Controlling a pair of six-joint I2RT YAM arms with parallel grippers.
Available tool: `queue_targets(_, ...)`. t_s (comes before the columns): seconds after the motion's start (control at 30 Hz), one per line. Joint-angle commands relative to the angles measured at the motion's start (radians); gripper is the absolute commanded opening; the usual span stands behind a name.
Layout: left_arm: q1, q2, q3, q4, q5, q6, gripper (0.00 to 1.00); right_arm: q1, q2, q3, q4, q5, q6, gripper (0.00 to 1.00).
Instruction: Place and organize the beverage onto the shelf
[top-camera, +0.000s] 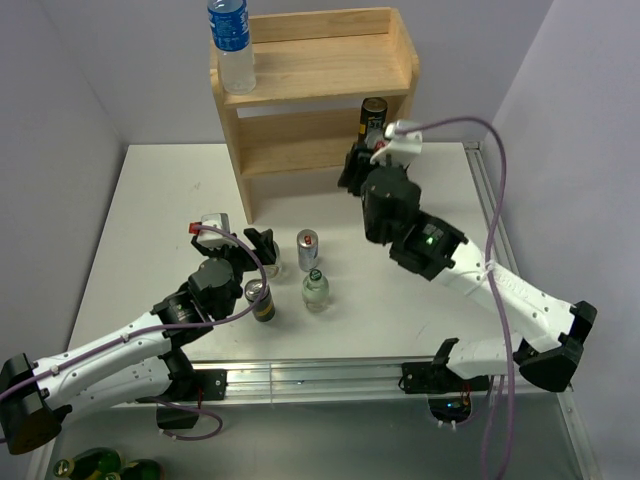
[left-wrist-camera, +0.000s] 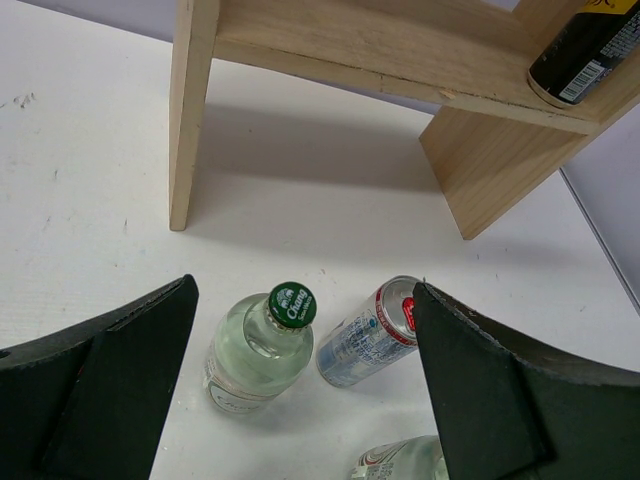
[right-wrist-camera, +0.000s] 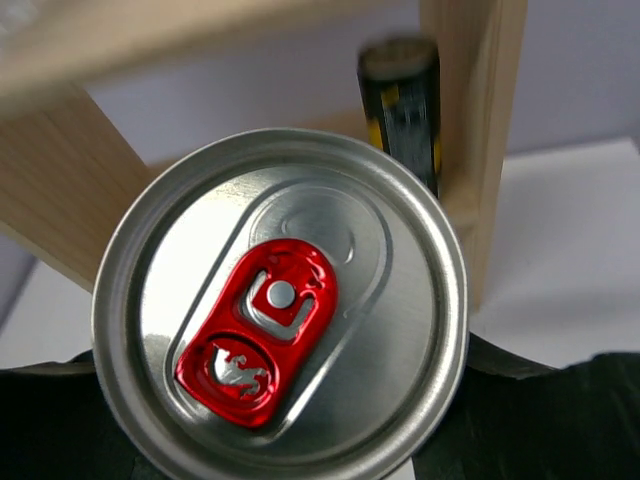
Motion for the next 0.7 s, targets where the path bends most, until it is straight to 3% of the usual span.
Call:
queue_targets(0.0,0.002,-0.023,0.000,0.006,0.004,0.003,0.95,-0.041,0.052,0.256,-0.028,-0.037,-0.193,0.00)
queue_targets(0.17,0.002,-0.034,-0.001,0.002,-0.004,0.003,0.95,-0.107,0.217,0.617,-0.156,-0.118,-0.322,0.00)
queue_targets(0.23,0.002,-0.039,-0.003,-0.003,-0.004,0.004,0.95,-0.138,0.266,0.690,-0.174,-0.137,-0.357,0.00)
queue_targets(0.3,0.002,-0.045,-0.006,-0.002,-0.004,0.003,0.95,-0.172,0.305,0.826,-0.260,-0.178,-0.339,0.00)
queue_targets(0.43,0.002,-0.048,-0.009,-0.003,0.002,0.001,0.95,-0.265,0.383,0.967,-0.334,-0.267,-0.310,0.00)
queue_targets(0.67,0.002,-0.054,-0.012,-0.006,0.002,0.000,0.95,-0.334,0.494,1.113,-0.352,-0.295,-0.327,0.00)
